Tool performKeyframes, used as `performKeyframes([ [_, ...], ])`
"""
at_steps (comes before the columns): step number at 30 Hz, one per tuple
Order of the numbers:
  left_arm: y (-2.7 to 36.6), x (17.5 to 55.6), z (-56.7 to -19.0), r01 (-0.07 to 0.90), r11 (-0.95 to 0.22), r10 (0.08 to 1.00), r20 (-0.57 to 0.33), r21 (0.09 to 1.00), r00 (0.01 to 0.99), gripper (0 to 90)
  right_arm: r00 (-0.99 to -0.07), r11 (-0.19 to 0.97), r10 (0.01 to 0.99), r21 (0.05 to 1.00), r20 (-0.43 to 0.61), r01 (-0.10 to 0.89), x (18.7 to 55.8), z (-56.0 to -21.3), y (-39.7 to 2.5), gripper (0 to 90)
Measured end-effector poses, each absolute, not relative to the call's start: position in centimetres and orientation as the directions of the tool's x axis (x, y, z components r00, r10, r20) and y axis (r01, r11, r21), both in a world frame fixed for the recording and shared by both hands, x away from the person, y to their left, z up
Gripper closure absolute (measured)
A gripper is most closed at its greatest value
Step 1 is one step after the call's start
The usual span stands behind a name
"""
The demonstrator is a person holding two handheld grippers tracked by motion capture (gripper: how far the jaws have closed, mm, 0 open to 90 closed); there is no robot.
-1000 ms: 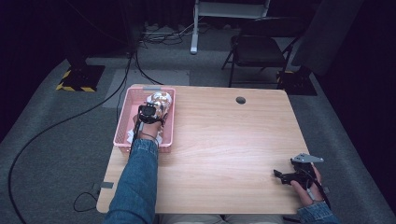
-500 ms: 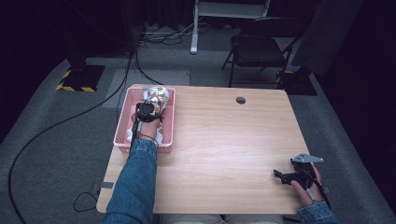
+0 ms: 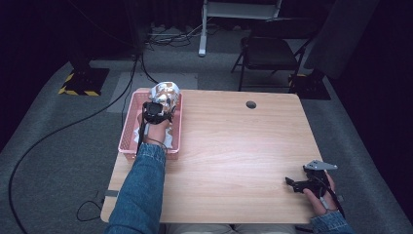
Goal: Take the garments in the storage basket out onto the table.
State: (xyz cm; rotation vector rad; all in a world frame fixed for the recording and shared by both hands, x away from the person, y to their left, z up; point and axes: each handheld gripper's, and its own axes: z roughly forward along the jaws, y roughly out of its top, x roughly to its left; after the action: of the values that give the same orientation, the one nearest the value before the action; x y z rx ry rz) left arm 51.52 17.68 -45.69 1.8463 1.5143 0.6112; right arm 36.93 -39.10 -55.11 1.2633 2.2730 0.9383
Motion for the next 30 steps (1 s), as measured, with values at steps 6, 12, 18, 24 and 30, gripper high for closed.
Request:
performKeyframes([
  [6,16.9,51.4,-44.5,0.64,-0.114,0.97,-0.054,0.76,0.237,56.5,-0.527,0.375,0.85,0.707,-0.003,0.6,36.9,-55.1,-39.1,0.0],
  [12,16.1,51.3,-43.7,0.627,-0.126,0.965,-0.05,0.769,0.256,56.5,-0.527,0.375,0.85,0.707,-0.004,0.6,36.9,-55.1,-39.1,0.0],
  [18,14.8,51.2,-42.6,0.606,-0.132,0.958,-0.056,0.784,0.281,56.5,-0.527,0.375,0.85,0.707,-0.003,0.6,36.9,-55.1,-39.1,0.0],
  [24,13.3,51.0,-41.6,0.59,-0.145,0.949,-0.058,0.794,0.311,56.5,-0.527,0.375,0.85,0.707,-0.003,0.6,36.9,-55.1,-39.1,0.0],
  [30,11.7,50.6,-40.5,0.568,-0.152,0.936,-0.066,0.809,0.345,56.4,-0.527,0.375,0.85,0.706,-0.003,0.6,36.9,-55.1,-39.1,0.0],
])
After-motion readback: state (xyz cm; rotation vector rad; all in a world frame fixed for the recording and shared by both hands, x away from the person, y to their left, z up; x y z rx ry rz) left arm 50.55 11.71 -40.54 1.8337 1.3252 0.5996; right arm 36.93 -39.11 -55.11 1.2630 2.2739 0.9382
